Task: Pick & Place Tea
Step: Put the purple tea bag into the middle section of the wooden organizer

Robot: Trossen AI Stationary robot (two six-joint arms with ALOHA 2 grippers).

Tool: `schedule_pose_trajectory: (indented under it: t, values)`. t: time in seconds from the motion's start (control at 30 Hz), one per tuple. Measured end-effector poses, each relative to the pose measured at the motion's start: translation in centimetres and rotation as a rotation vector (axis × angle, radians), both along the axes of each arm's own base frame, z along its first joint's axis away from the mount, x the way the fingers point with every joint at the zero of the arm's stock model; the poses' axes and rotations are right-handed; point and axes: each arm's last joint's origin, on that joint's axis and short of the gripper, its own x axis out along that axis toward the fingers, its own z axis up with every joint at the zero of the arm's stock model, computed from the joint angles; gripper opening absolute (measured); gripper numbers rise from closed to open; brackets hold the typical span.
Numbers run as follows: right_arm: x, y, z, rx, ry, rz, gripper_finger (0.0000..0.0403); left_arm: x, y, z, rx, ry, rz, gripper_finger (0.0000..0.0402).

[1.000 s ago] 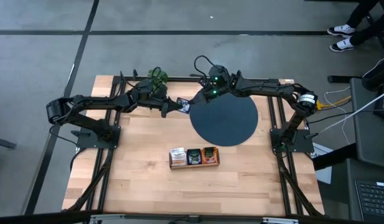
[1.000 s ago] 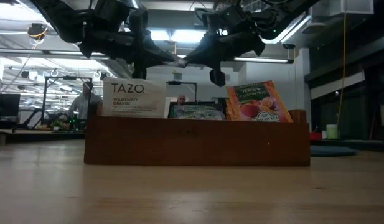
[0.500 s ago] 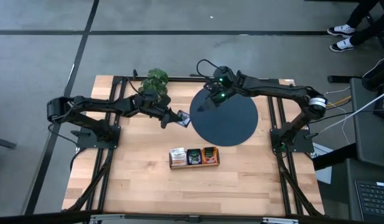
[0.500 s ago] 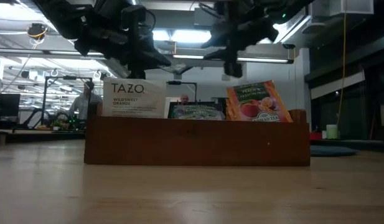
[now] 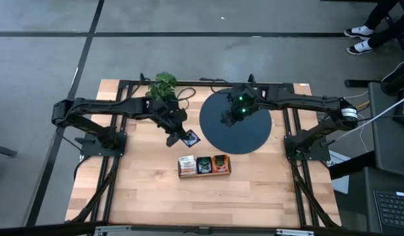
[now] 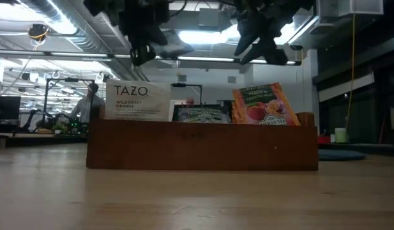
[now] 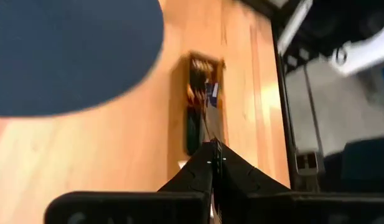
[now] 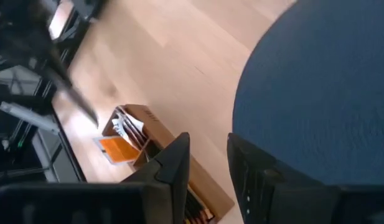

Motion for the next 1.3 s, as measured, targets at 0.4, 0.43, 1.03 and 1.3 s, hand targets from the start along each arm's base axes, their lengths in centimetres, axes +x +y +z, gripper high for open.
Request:
schedule_pose_trajectory:
  t: [0.4, 0.43, 1.03, 1.3]
  values:
    - [0.2, 3.0, -0.3, 0.022, 0.077, -0.081, 0.0110, 6.2, -4.9, 0.2, 0.008, 0.165, -0.203, 0.0003]
    - [0.1, 3.1, -0.4, 0.024, 0.091, -0.081, 0.0110, 6.8, -5.2, -0.2, 0.009, 0.190, -0.216, 0.0003]
    - [-2.0, 3.3, -1.6, -0.014, 0.344, -0.050, 0.0110, 12.2, -8.9, -5.7, 0.155, 0.337, -0.300, 0.0003]
    - [-2.0, 3.3, -1.6, -0.016, 0.343, -0.046, 0.0110, 12.5, -8.3, -6.7, 0.206, 0.373, -0.262, 0.0003]
